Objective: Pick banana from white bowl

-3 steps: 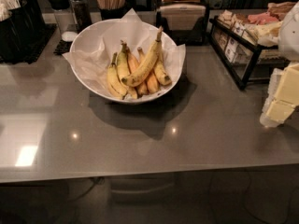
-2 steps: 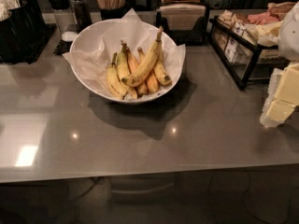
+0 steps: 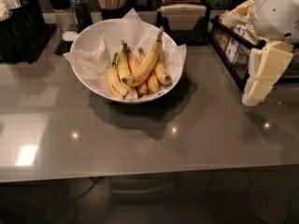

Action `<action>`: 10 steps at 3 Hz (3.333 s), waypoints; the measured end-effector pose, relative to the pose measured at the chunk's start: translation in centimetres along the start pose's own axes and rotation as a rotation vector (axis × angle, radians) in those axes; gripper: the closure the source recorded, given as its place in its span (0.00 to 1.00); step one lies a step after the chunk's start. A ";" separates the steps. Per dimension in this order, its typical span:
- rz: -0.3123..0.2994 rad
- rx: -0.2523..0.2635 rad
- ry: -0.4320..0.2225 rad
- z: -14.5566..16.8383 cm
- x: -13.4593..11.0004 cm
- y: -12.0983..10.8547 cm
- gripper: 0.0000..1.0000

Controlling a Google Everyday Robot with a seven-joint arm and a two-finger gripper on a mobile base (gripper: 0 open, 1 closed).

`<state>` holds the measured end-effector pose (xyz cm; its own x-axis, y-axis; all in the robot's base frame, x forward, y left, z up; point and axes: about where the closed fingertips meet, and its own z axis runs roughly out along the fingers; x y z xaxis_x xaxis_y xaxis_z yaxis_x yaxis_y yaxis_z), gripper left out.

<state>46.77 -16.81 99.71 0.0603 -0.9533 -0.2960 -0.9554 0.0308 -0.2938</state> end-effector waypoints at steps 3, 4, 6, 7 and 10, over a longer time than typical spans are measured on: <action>-0.183 -0.047 -0.160 3.0 -6.4 -2.8 0.00; -0.264 -0.070 -0.172 5.0 -9.1 -5.5 0.00; -0.364 -0.087 -0.203 7.3 -13.1 -8.9 0.00; -0.390 -0.085 -0.216 8.6 -13.9 -10.5 0.00; -0.454 -0.106 -0.257 11.9 -16.8 -12.8 0.00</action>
Offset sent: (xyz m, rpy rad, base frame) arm 0.0230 0.0523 0.0018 0.0694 -0.0050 0.1893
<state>61.44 2.36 97.57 0.5304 -0.7590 -0.3776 -0.8401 -0.4108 -0.3543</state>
